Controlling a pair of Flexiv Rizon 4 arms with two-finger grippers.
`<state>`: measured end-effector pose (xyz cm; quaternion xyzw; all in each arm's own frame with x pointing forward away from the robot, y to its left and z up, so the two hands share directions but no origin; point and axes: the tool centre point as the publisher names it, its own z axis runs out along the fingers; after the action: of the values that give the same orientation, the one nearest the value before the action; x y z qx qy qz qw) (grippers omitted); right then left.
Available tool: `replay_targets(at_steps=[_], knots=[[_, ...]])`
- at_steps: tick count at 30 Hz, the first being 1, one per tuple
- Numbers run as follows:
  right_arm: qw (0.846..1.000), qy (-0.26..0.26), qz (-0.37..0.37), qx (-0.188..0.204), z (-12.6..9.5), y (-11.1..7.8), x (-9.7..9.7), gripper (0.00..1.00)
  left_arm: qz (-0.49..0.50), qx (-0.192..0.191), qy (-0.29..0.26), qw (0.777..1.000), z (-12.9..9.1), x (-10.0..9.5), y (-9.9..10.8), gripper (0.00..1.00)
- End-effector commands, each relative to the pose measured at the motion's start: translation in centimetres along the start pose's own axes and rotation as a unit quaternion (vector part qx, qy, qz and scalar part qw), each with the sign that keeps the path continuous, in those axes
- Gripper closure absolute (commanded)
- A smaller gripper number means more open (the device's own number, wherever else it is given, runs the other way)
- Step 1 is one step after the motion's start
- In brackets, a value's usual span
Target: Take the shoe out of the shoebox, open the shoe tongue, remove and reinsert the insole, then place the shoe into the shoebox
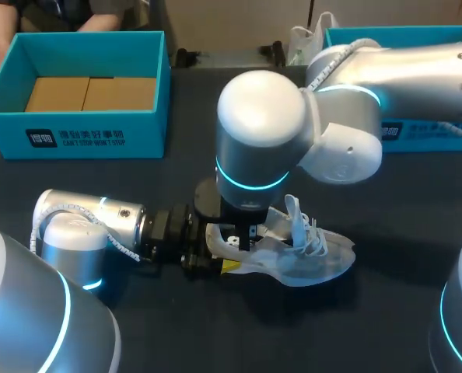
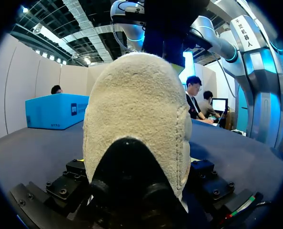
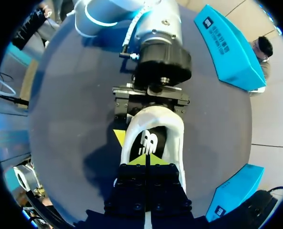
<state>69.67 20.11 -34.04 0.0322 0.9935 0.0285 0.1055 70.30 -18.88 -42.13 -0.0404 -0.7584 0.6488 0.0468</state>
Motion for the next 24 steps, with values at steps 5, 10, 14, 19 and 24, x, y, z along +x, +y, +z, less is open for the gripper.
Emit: replay_targets(at_steps=[5,10,14,19,24], knots=[[1.000,0.004,0.009,0.013,2.5,-0.2,-0.2,1.00,0.000,-0.001,0.000,1.000,-0.1,-0.1,0.3,1.00],[1.000,0.011,0.016,0.019,3.5,-0.7,-0.3,1.00,0.000,-0.001,0.000,1.000,-0.1,-0.1,0.3,1.00],[0.999,0.012,0.026,0.017,3.8,-1.7,-0.1,1.00,0.000,-0.001,0.000,1.000,-0.1,-0.1,0.3,1.00],[0.999,0.017,0.041,0.032,4.2,-2.4,0.1,1.00,0.000,-0.001,0.000,1.000,-0.1,-0.1,0.3,1.00],[0.997,0.010,0.065,0.040,4.3,-3.7,0.2,1.00,0.000,-0.001,0.000,1.000,-0.1,-0.1,0.3,1.00]])
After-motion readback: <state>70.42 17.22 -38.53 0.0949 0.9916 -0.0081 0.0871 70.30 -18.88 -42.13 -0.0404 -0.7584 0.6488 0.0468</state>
